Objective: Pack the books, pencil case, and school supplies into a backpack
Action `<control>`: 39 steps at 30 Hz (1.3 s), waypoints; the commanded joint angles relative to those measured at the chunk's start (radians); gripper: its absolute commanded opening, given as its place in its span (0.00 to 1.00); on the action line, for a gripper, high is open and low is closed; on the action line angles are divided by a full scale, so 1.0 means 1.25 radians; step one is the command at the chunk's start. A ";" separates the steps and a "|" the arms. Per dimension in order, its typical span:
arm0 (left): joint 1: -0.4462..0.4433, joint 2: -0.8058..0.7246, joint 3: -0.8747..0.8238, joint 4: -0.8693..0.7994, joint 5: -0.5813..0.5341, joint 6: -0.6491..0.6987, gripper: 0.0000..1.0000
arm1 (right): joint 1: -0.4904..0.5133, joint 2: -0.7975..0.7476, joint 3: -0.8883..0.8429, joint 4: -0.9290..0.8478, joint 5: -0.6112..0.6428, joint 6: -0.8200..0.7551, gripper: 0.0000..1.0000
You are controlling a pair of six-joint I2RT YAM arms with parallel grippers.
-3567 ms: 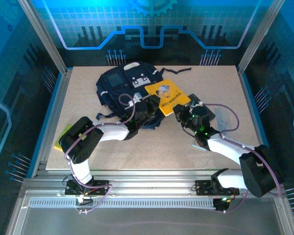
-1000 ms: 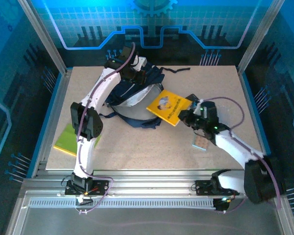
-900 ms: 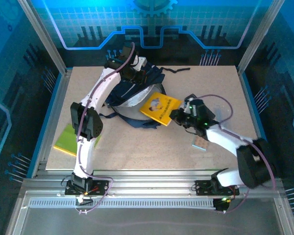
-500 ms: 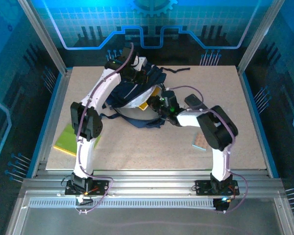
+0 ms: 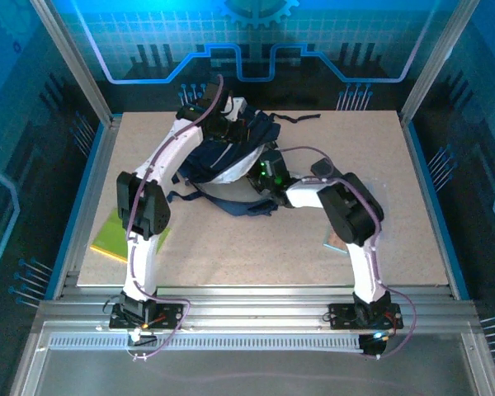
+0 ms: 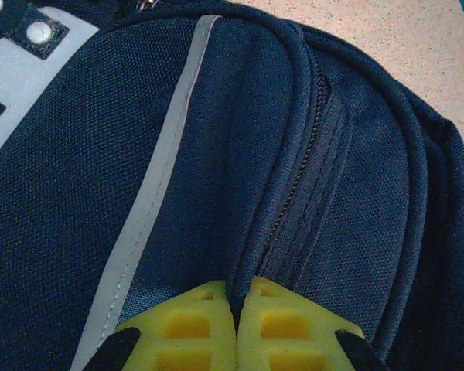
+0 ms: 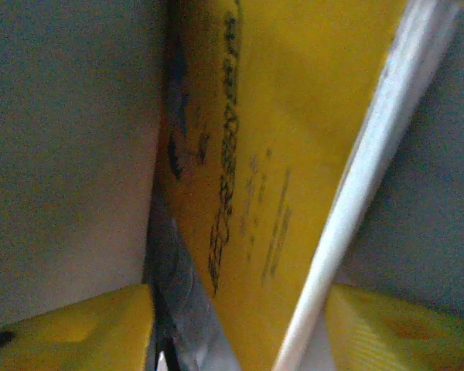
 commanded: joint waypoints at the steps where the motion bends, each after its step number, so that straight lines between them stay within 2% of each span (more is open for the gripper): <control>1: 0.012 -0.058 -0.022 0.073 0.007 -0.033 0.00 | -0.027 -0.143 -0.080 -0.112 -0.023 -0.025 0.69; 5: 0.013 -0.068 -0.065 0.101 -0.002 -0.046 0.00 | -0.047 -0.293 -0.154 -0.271 -0.049 -0.105 0.76; 10: 0.013 -0.116 -0.161 0.159 -0.032 -0.084 0.00 | -0.061 -0.488 -0.176 -0.526 -0.048 -0.298 0.83; 11: 0.015 -0.129 -0.182 0.171 -0.036 -0.094 0.02 | -0.061 -0.518 -0.171 -0.570 -0.039 -0.333 0.85; 12: 0.015 -0.147 -0.210 0.184 -0.043 -0.109 0.10 | -0.061 -0.548 -0.166 -0.614 -0.031 -0.372 0.85; 14: 0.018 -0.184 -0.264 0.209 -0.050 -0.127 0.14 | -0.061 -0.594 -0.154 -0.673 -0.024 -0.435 0.85; 18: 0.022 -0.275 -0.369 0.205 -0.092 -0.160 0.52 | -0.052 -0.627 -0.123 -0.725 -0.075 -0.543 0.85; 21: 0.027 -0.364 -0.475 0.193 -0.126 -0.188 0.74 | -0.032 -0.609 -0.097 -0.713 -0.139 -0.598 0.85; 24: 0.048 -0.470 -0.601 0.180 -0.158 -0.244 0.99 | 0.008 -0.566 -0.062 -0.701 -0.156 -0.644 0.86; 33: 0.161 -0.753 -0.921 0.013 -0.275 -0.426 0.99 | 0.111 -0.362 0.062 -0.617 -0.221 -0.722 0.85; 39: 0.265 -0.921 -1.093 -0.030 -0.303 -0.499 0.99 | 0.175 -0.219 0.132 -0.553 -0.221 -0.720 0.77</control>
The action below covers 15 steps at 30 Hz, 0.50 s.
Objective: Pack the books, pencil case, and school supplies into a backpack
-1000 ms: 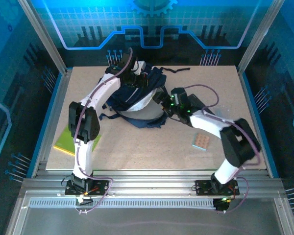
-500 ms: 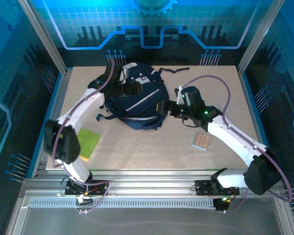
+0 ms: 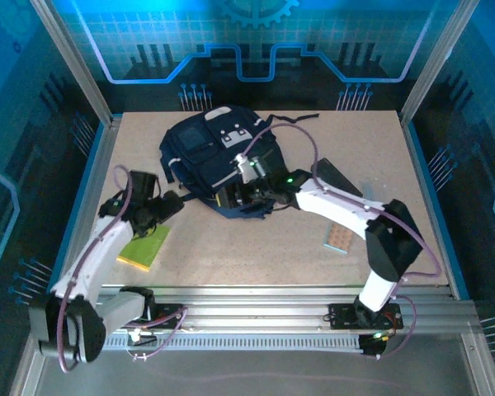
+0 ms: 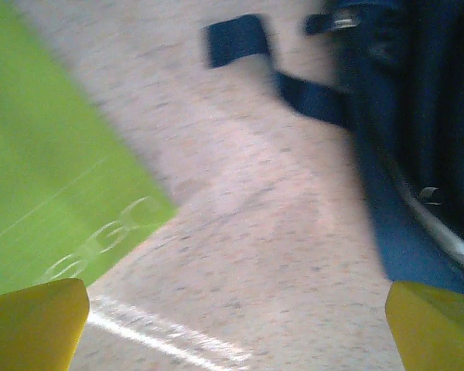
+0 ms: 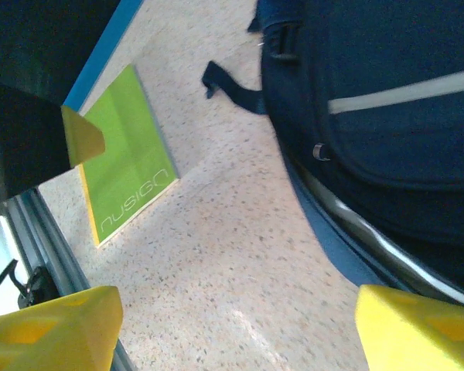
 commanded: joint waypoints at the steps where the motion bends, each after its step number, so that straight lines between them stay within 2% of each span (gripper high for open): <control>1: 0.063 -0.070 -0.062 -0.059 -0.049 -0.072 0.99 | 0.028 0.058 0.038 0.056 -0.024 -0.006 0.77; 5: 0.155 -0.082 -0.122 -0.062 -0.061 -0.109 0.99 | 0.034 0.111 0.058 0.079 -0.058 0.013 0.76; 8: 0.235 -0.079 -0.166 -0.031 -0.059 -0.115 0.99 | 0.042 0.126 0.071 0.064 -0.047 -0.002 0.77; 12: 0.381 -0.073 -0.224 0.038 -0.012 -0.111 0.99 | 0.049 0.138 0.076 0.074 -0.042 -0.008 0.77; 15: 0.439 -0.046 -0.236 0.092 0.018 -0.092 0.99 | 0.057 0.165 0.093 0.081 -0.045 -0.010 0.77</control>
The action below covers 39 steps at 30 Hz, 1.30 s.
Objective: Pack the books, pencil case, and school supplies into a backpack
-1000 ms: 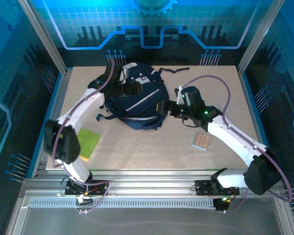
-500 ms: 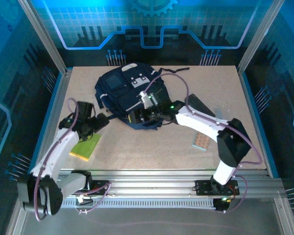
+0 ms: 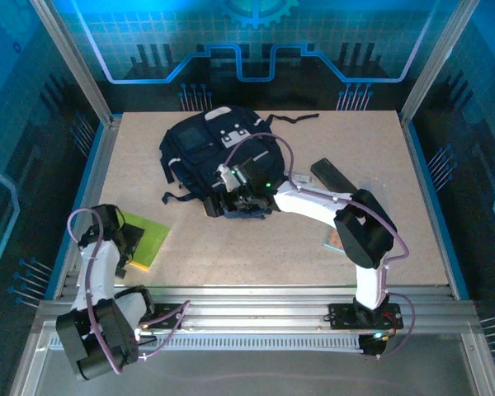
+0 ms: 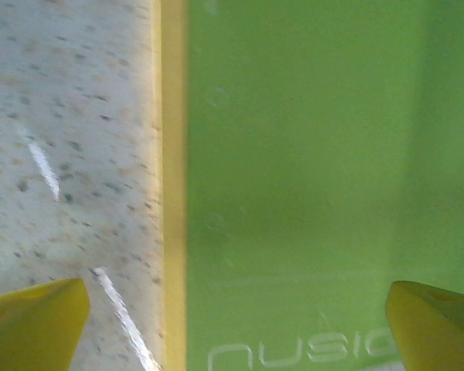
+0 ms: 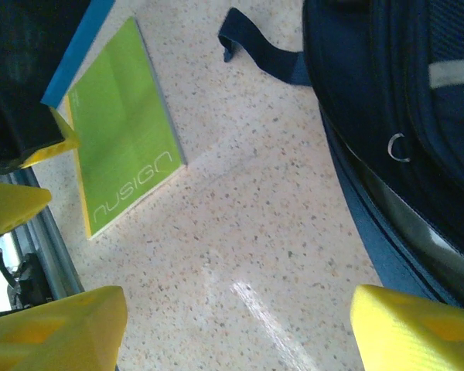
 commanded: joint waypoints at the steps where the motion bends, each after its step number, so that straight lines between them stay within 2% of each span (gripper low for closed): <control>1: 0.046 0.033 -0.010 0.085 0.042 0.009 0.99 | 0.022 0.041 0.047 0.029 -0.010 -0.013 0.77; 12: 0.049 0.226 -0.001 0.236 0.069 0.055 0.96 | 0.063 0.208 0.200 0.013 -0.012 -0.001 0.74; 17: 0.047 0.269 -0.006 0.281 0.098 0.057 0.90 | 0.068 0.248 0.249 -0.007 -0.007 -0.001 0.74; 22: -0.005 0.323 0.030 0.297 0.150 0.131 0.71 | 0.074 0.278 0.317 -0.068 0.020 -0.022 0.73; 23: -0.019 0.342 0.042 0.298 0.161 0.146 0.65 | 0.072 0.277 0.316 -0.069 0.024 -0.023 0.73; 24: -0.033 0.366 0.056 0.297 0.172 0.159 0.55 | 0.071 0.276 0.314 -0.069 0.024 -0.023 0.73; 26: -0.048 0.403 0.076 0.301 0.192 0.174 0.27 | 0.066 0.271 0.308 -0.071 0.024 -0.023 0.73; 31: -0.110 0.466 0.141 0.260 0.187 0.229 0.21 | 0.065 0.261 0.293 -0.067 0.028 -0.033 0.72; 36: -0.157 0.468 0.181 0.224 0.164 0.278 0.06 | 0.064 0.271 0.301 -0.065 0.013 -0.029 0.71; 39: -0.169 0.434 0.194 0.216 0.166 0.287 0.04 | 0.064 0.271 0.303 -0.067 0.011 -0.031 0.70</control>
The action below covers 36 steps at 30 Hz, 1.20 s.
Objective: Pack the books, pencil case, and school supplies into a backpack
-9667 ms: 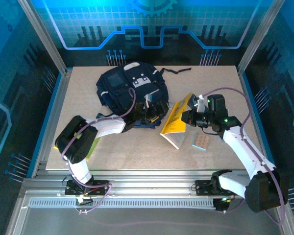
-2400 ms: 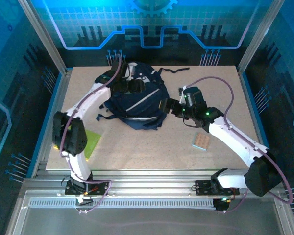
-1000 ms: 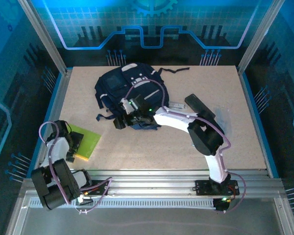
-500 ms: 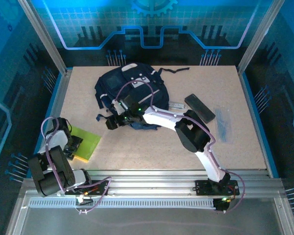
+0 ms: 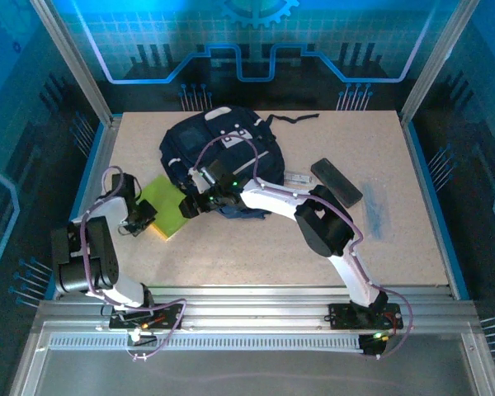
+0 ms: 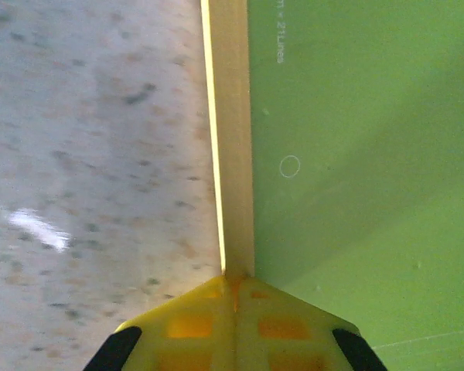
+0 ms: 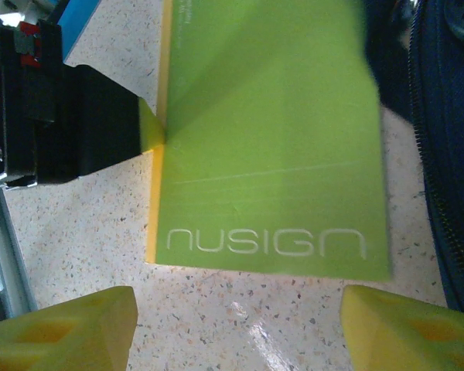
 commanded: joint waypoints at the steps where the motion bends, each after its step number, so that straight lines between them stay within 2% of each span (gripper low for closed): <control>1: -0.016 -0.023 0.003 -0.013 0.049 0.035 0.04 | 0.001 0.006 0.009 -0.014 -0.007 -0.018 0.70; 5: -0.033 -0.071 0.014 0.040 0.093 -0.015 0.05 | -0.002 0.005 0.009 -0.011 -0.010 -0.016 0.70; 8: -0.052 -0.078 0.016 0.103 0.113 -0.066 0.14 | -0.002 0.013 0.013 -0.019 0.001 -0.014 0.70; 10: -0.069 -0.070 0.023 0.124 0.108 -0.086 0.24 | -0.005 0.027 0.032 -0.045 0.018 -0.009 0.70; 12: -0.073 -0.063 0.039 0.105 0.094 -0.092 0.29 | -0.007 0.040 0.055 -0.078 0.052 0.001 0.65; 13: -0.075 -0.065 0.044 0.085 0.070 -0.096 0.35 | -0.007 0.052 0.070 -0.094 0.071 0.000 0.62; 16: -0.068 -0.094 0.040 0.036 -0.019 -0.114 0.56 | -0.003 0.097 0.114 -0.137 0.115 -0.006 0.61; 19: -0.049 -0.123 0.021 0.019 -0.074 -0.139 0.68 | 0.002 0.136 0.156 -0.182 0.154 -0.012 0.61; 25: -0.007 -0.090 0.018 0.029 -0.068 -0.125 0.70 | 0.010 0.195 0.241 -0.274 0.340 -0.050 0.63; 28: -0.006 -0.040 0.029 0.048 -0.048 -0.120 0.70 | 0.019 0.226 0.296 -0.306 0.376 -0.085 0.66; 31: -0.006 0.013 0.036 0.061 -0.038 -0.121 0.66 | 0.030 0.242 0.310 -0.310 0.343 -0.097 0.67; 34: -0.008 0.055 0.034 0.076 -0.013 -0.123 0.59 | 0.042 0.247 0.303 -0.308 0.323 -0.099 0.67; 36: -0.014 0.067 0.024 0.089 -0.010 -0.127 0.57 | 0.040 0.250 0.296 -0.295 0.250 -0.098 0.67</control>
